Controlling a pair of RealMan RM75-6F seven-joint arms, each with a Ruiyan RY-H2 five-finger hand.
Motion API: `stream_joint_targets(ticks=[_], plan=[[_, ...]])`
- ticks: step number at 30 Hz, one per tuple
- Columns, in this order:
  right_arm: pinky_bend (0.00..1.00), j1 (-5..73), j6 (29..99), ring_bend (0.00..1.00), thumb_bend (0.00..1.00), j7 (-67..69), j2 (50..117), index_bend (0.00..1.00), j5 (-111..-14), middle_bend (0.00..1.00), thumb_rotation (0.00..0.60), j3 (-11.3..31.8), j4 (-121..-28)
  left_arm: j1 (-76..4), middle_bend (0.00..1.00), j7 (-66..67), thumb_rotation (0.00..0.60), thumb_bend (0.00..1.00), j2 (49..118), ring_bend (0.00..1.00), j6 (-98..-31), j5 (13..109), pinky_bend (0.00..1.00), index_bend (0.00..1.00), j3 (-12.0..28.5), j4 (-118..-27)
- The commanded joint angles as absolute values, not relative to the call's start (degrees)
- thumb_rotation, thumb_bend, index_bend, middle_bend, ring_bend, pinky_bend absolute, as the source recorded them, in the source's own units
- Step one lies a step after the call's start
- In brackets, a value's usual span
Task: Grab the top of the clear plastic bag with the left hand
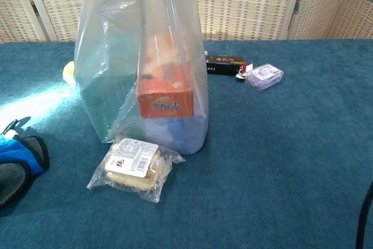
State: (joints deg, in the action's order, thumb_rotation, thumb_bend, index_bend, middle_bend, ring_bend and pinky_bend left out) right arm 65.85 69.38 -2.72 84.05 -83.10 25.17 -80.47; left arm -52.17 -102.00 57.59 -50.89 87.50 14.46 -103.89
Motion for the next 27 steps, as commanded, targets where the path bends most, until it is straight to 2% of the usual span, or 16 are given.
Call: stream_joint_targets(ticks=[1,27], plan=[[0.26,65.72,69.51,0.24,0.41,-2.68,83.87,0.22,-83.02,0.32,0.6,25.24,-80.56,-51.95,0.2,-102.07,0.0,0.28,57.45,0.12,-51.15,87.39,0.09,0.1,14.44,-103.72],[0.26,67.93,68.4,0.24,0.41,-2.01,86.64,0.22,-81.62,0.32,0.6,25.99,-78.54,-54.14,0.2,-105.63,0.0,0.28,58.85,0.12,-50.54,88.81,0.09,0.1,14.12,-104.64]])
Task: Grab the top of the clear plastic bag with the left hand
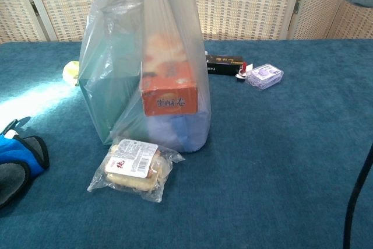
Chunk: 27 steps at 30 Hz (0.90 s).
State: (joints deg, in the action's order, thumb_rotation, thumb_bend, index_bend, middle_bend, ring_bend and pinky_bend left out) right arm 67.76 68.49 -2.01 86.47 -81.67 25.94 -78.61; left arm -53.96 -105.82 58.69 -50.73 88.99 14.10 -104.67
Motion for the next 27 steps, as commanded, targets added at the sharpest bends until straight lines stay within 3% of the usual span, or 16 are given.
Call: stream_joint_targets(ticks=[1,17,22,27], plan=[[0.26,68.11,68.32,0.24,0.41,-2.04,86.78,0.22,-81.64,0.32,0.6,26.01,-78.53,-54.3,0.2,-105.41,0.0,0.28,58.99,0.12,-50.36,88.61,0.09,0.1,14.15,-104.63],[0.26,69.03,67.88,0.24,0.4,-3.0,87.33,0.2,-81.39,0.31,0.6,26.1,-79.6,-54.8,0.2,-103.4,0.0,0.28,60.03,0.12,-48.56,85.62,0.09,0.1,14.74,-104.71],[0.26,68.61,67.4,0.22,0.34,-3.96,86.47,0.15,-80.69,0.29,0.6,26.04,-81.38,-54.66,0.2,-102.73,0.0,0.28,60.18,0.13,-48.33,84.78,0.09,0.09,15.15,-104.77],[0.24,67.94,66.9,0.17,0.2,-5.8,85.01,0.08,-79.66,0.24,0.6,26.14,-83.83,-54.31,0.2,-101.59,0.0,0.28,60.23,0.12,-48.09,83.51,0.09,0.09,15.68,-104.99]])
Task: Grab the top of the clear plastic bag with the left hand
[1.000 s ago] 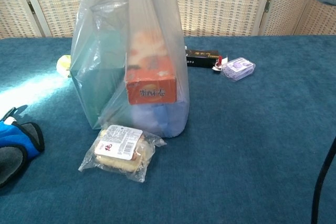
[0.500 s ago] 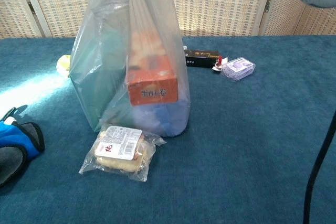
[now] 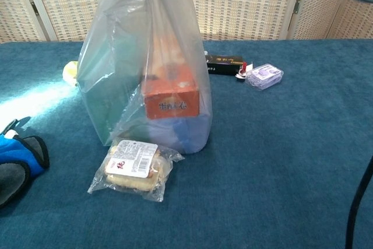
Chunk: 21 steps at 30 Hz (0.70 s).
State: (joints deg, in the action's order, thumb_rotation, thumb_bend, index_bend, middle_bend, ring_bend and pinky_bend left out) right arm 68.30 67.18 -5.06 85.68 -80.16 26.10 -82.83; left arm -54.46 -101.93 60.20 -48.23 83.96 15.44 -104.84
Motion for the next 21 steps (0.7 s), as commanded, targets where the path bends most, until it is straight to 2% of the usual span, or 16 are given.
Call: stream_joint_targets(ticks=[1,6,11,15,21], plan=[[0.23,67.82,66.79,0.16,0.18,-6.16,84.72,0.06,-79.47,0.23,0.6,26.15,-84.24,-54.26,0.2,-101.41,0.0,0.28,60.22,0.12,-48.01,83.38,0.09,0.09,15.77,-105.02],[0.17,67.02,66.07,0.1,0.08,-8.12,82.79,0.0,-78.47,0.18,0.6,26.09,-87.09,-53.95,0.2,-100.3,0.0,0.28,60.33,0.12,-47.61,82.47,0.09,0.08,16.27,-105.08],[0.12,65.87,64.52,0.04,0.0,-10.06,79.82,0.0,-76.42,0.12,0.6,26.14,-91.43,-53.66,0.2,-99.32,0.0,0.28,60.5,0.12,-47.16,81.66,0.09,0.08,16.85,-105.04],[0.08,64.89,63.67,0.0,0.0,-11.44,77.3,0.0,-75.26,0.08,0.6,26.09,-94.97,-53.41,0.2,-98.86,0.0,0.28,60.43,0.12,-46.73,81.23,0.09,0.08,17.26,-105.09],[0.06,63.14,63.54,0.0,0.0,-13.37,73.67,0.0,-74.32,0.06,0.6,25.96,-99.85,-52.81,0.2,-98.35,0.0,0.28,60.26,0.12,-46.39,80.75,0.09,0.08,17.84,-105.12]])
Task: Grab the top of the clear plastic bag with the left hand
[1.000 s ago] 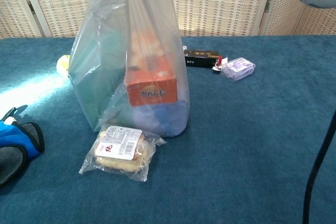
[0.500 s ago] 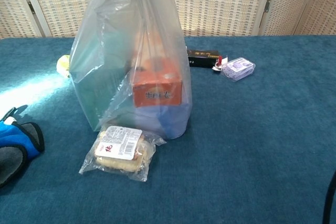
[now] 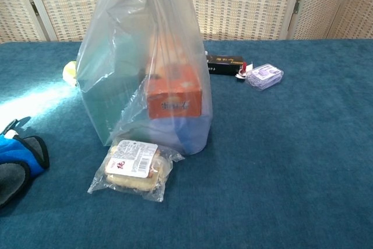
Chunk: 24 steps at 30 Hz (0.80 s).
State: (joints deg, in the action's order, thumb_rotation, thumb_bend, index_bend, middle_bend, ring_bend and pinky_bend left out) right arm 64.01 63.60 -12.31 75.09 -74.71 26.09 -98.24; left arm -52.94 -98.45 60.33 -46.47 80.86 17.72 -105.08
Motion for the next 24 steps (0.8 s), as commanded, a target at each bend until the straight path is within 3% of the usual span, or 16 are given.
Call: stream_joint_targets(ticks=[1,13,19,24], plan=[[0.06,62.87,63.56,0.0,0.0,-13.68,73.15,0.0,-74.27,0.06,0.6,25.89,-100.49,-52.74,0.2,-98.27,0.0,0.28,60.22,0.12,-46.32,80.66,0.09,0.08,17.95,-105.13],[0.05,57.7,66.46,0.0,0.0,-14.97,65.75,0.0,-75.62,0.05,0.6,25.4,-108.3,-50.99,0.2,-99.25,0.0,0.28,58.91,0.12,-46.11,81.0,0.12,0.08,18.84,-106.01],[0.05,54.35,69.52,0.0,0.0,-15.32,62.28,0.0,-75.88,0.05,0.6,25.85,-110.07,-50.71,0.2,-104.67,0.0,0.28,58.22,0.19,-45.48,82.75,0.21,0.08,19.29,-106.99],[0.05,52.25,71.14,0.0,0.0,-15.28,60.19,0.0,-75.92,0.05,0.6,26.09,-111.3,-51.04,0.2,-106.34,0.045,0.28,58.6,0.22,-45.28,82.17,0.26,0.09,19.99,-107.15]])
